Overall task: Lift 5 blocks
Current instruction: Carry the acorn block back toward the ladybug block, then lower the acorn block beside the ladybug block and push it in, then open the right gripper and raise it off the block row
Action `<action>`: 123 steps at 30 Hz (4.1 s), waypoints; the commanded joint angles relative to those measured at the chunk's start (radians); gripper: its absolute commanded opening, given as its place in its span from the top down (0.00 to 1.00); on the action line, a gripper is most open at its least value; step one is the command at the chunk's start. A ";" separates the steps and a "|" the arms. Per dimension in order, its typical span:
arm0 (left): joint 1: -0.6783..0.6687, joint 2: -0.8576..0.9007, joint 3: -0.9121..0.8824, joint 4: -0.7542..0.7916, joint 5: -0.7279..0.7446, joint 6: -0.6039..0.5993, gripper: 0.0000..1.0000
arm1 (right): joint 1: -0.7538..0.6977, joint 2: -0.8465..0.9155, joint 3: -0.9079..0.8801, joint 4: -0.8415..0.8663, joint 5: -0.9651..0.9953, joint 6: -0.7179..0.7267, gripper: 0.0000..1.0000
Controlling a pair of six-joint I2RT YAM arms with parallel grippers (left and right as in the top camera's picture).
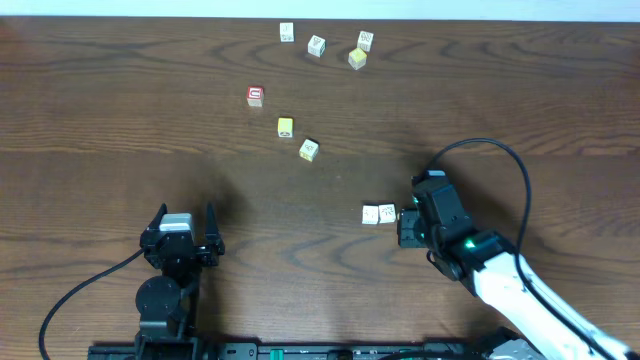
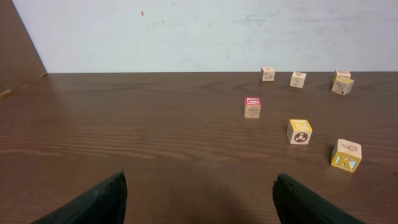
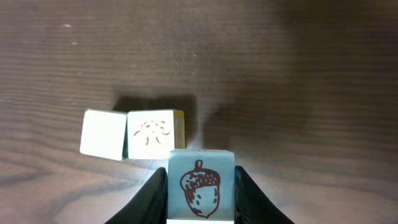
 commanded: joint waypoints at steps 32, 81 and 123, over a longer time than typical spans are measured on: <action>-0.004 -0.002 -0.020 -0.037 -0.011 -0.008 0.25 | 0.008 0.111 -0.004 0.112 0.021 -0.063 0.81; -0.004 -0.002 -0.020 -0.037 -0.011 -0.008 0.25 | 0.008 0.187 0.007 0.214 0.061 -0.062 0.65; -0.004 -0.002 -0.020 -0.037 -0.011 -0.008 0.25 | -0.057 0.187 0.061 0.053 0.027 -0.042 0.99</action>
